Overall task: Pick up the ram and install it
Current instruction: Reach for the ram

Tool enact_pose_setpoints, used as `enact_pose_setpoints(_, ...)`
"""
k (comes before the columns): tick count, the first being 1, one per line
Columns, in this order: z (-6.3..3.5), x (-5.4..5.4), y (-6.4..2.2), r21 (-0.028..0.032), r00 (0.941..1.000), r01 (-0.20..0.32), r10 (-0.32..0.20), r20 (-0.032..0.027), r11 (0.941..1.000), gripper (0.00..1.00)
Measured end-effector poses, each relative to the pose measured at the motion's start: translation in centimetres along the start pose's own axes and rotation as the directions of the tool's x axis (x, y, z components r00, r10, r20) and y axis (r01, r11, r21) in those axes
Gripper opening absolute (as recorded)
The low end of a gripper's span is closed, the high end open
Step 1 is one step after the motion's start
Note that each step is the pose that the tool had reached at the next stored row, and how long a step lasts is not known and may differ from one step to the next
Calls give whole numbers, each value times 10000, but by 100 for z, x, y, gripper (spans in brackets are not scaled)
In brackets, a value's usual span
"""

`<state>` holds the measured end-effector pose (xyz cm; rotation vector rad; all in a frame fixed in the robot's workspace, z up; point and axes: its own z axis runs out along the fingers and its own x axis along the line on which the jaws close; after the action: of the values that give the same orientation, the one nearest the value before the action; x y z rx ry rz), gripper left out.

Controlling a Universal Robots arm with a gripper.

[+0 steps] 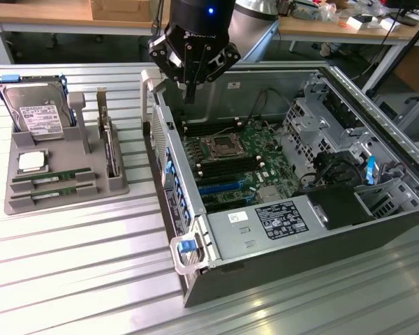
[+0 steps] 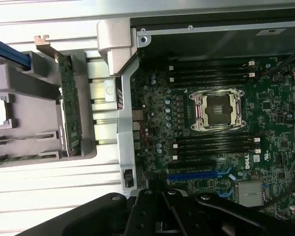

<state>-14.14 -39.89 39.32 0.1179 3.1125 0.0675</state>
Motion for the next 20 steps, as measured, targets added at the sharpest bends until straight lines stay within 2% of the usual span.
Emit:
enact_pose_setpoints(12,2,20,-1,0,10000,0,0,1,10000,11)
enact_pose_setpoints(20,0,87,-6,0,10000,-1,1,0,10000,11)
